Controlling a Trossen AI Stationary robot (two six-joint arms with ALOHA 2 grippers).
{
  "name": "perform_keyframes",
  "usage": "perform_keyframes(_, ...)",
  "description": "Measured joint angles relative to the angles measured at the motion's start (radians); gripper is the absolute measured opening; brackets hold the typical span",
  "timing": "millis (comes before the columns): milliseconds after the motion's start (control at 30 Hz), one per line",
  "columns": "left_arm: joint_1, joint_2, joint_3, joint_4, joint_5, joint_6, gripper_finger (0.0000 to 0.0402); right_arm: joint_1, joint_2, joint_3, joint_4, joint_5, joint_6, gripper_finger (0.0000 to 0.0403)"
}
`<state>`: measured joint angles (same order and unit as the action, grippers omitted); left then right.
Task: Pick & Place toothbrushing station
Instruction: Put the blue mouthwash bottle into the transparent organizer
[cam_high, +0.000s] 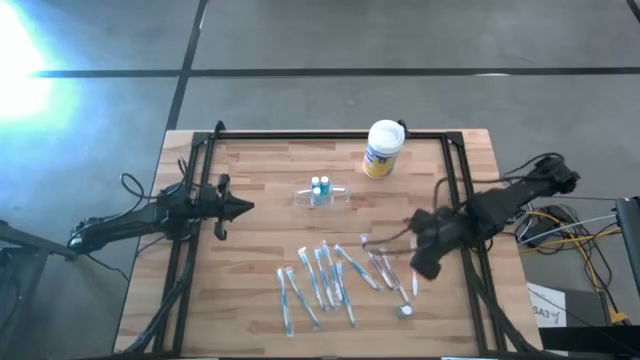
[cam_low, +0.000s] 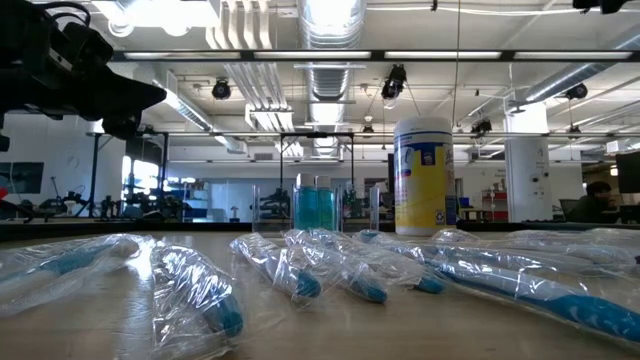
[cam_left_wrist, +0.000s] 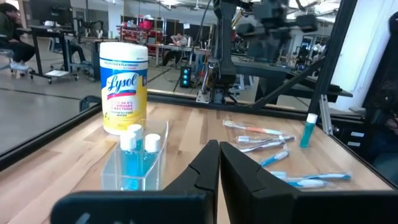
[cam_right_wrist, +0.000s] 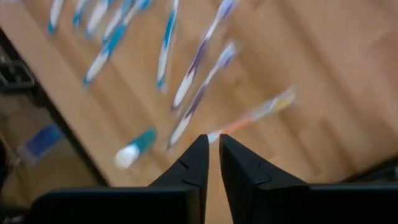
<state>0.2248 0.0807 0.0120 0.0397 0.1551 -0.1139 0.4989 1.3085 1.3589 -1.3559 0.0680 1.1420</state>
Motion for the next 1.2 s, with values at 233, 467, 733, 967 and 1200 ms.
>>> perform_keyframes(233, 0.000, 0.000, 0.000, -0.002, 0.008, 0.000, 0.0021, 0.075, 0.201, 0.075, 0.002, -0.047, 0.089, 0.0099)
perform_keyframes(467, 0.000, 0.000, 0.000, -0.003, 0.008, 0.007, 0.0015, 0.104, 0.363, 0.139, 0.028, -0.107, 0.123, 0.0185)
perform_keyframes(733, 0.000, 0.000, 0.001, -0.016, 0.010, 0.006, 0.0016, 0.159, 0.429, 0.160, 0.120, -0.127, 0.383, 0.0248)
perform_keyframes(967, 0.000, 0.002, 0.002, -0.023, 0.017, -0.007, 0.0014, 0.254, 0.428, 0.160, 0.156, -0.095, 0.632, 0.0262)
perform_keyframes(1200, 0.000, 0.002, 0.002, -0.025, 0.018, -0.007, 0.0019, 0.284, 0.475, 0.160, 0.157, -0.094, 0.688, 0.0263)
